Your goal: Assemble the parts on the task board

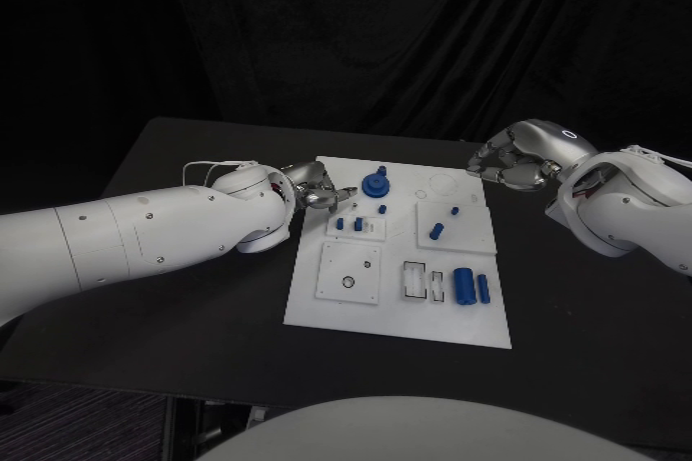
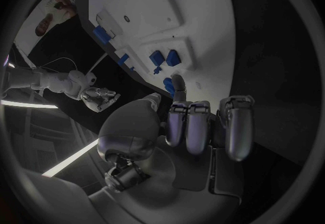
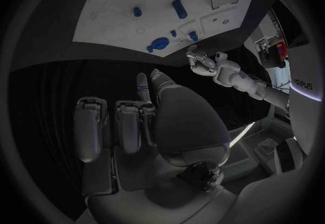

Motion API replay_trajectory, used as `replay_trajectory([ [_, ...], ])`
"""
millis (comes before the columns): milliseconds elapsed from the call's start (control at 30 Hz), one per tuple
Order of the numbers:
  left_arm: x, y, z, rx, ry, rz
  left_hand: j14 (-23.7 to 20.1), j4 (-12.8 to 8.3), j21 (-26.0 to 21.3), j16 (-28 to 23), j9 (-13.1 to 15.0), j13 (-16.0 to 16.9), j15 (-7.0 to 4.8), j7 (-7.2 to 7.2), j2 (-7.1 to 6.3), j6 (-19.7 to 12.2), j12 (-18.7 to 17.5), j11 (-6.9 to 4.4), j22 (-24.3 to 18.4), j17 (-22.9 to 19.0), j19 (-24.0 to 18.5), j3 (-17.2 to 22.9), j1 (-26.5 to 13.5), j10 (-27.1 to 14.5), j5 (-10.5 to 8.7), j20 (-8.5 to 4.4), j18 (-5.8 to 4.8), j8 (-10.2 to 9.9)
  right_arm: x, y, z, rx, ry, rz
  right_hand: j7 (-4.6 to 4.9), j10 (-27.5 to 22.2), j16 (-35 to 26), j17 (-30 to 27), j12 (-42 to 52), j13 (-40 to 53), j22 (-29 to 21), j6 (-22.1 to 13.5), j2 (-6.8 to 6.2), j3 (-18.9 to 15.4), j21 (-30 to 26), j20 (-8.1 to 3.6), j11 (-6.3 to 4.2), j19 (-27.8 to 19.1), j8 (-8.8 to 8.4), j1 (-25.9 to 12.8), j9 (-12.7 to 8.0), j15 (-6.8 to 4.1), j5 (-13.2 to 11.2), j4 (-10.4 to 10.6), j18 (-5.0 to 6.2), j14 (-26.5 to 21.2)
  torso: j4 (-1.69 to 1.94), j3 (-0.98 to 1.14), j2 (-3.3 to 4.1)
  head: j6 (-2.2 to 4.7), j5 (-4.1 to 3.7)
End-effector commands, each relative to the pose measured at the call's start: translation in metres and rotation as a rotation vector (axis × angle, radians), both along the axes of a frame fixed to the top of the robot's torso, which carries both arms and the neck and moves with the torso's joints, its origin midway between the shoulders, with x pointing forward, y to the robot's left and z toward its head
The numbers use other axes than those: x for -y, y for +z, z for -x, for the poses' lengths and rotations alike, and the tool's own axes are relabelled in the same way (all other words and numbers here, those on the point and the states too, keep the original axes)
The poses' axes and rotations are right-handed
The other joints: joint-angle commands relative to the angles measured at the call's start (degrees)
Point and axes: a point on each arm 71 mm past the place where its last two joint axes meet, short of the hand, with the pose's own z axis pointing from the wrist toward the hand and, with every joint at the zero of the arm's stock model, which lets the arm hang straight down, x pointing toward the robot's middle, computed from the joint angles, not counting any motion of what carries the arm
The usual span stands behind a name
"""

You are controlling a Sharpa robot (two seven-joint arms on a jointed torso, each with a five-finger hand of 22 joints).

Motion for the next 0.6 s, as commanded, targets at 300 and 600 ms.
replay_trajectory([
  [300, 0.002, 0.013, -0.004, 0.171, -0.056, 0.123, 6.2, -0.4, 0.1, 0.1, 1.5, 15.1, -0.12, -0.16, -1.60, -1.8, -0.3, -0.43, 13.3, 15.1, 3.3, 0.2, 7.3, 6.0, 6.13, -0.08, -0.34, 1.4, 0.002, -0.001, 0.000, -0.002, -0.015, 0.001, -0.02, 6.2, -0.3, 9.6, 0.1, 15.1, 13.5, 0.5, 0.40, -0.1, -0.4, 0.26, 0.34, 3.8, -0.23, 0.2, 0.1, 0.36, 0.3, -0.3, 0.31, 5.0, 0.01, -0.01, -0.02, 0.01, 0.06],
  [600, 0.009, 0.020, -0.007, 0.272, -0.286, 0.205, 6.2, -3.8, -5.8, 0.1, -2.5, 12.3, 1.57, 1.53, -6.66, -5.9, -4.8, 1.28, 11.5, 15.1, -1.0, 12.3, 25.3, 2.0, 6.73, 1.33, 0.97, -2.2, 0.002, -0.001, 0.000, 0.002, -0.015, -0.002, -0.02, 6.2, -0.3, 9.6, 0.1, 15.1, 13.5, 0.5, 0.40, -0.1, -0.4, 0.26, 0.34, 3.8, -0.23, 0.2, 0.1, 0.36, 0.3, -0.3, 0.31, 5.0, 0.00, 0.01, 0.02, 0.01, 0.03],
])
